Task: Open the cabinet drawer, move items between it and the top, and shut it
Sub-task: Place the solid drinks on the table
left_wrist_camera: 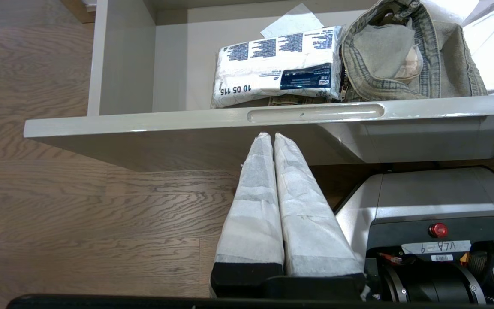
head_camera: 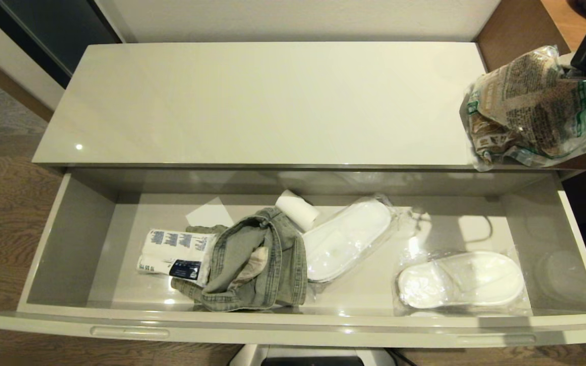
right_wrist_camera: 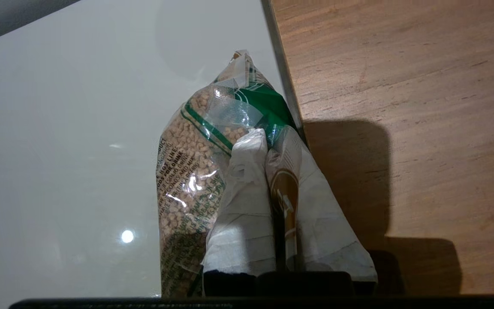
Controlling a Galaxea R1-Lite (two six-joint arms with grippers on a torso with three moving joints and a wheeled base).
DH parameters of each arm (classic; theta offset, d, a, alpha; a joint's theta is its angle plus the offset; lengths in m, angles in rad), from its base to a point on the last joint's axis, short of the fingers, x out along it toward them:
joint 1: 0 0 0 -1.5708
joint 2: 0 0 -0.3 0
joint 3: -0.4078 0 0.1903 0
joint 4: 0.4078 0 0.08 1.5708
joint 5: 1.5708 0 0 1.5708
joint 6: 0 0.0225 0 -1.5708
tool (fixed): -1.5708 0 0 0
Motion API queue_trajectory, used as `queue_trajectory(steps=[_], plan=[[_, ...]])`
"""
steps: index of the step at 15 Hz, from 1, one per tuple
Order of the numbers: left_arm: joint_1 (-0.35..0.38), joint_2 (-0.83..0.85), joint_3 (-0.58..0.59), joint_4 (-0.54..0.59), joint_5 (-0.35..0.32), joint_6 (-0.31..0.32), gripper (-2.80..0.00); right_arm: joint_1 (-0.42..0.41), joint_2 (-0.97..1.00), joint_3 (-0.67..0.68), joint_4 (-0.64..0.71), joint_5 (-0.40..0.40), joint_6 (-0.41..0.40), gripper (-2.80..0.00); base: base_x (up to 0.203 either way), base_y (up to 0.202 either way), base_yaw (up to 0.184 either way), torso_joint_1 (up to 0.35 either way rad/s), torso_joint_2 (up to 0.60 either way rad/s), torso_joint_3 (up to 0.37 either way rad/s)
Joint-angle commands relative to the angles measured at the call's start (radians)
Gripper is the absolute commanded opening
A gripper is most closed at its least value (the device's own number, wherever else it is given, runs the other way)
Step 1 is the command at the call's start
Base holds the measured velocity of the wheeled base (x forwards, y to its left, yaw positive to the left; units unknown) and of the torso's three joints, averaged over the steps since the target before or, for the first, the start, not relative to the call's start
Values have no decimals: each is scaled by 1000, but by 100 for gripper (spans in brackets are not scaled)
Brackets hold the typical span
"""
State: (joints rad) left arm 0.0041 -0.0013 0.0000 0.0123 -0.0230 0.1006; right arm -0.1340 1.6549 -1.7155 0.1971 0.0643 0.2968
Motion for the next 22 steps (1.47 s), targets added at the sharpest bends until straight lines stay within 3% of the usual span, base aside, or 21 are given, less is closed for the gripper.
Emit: queue_trajectory(steps=[1,6,8,14,22], plan=[[1,1,0,0,0,1,-280,-1,5,-13,-2,0,2,-280,0,0,0,0,0,0],[1,1,0,0,0,1,-280,-67,7,-90,-2,4,-32,-280,0,0,0,0,0,0],[1,1,0,0,0,1,-280,-68,33,-52,-3,42,-124,-280,0,0,0,0,0,0],[1,1,0,0,0,1,-280,-76,51,13,-149,75,-133,-280,0,0,0,0,0,0],[1,1,0,0,0,1,-280,-88,54,13,-153,76,-122,-280,0,0,0,0,0,0]])
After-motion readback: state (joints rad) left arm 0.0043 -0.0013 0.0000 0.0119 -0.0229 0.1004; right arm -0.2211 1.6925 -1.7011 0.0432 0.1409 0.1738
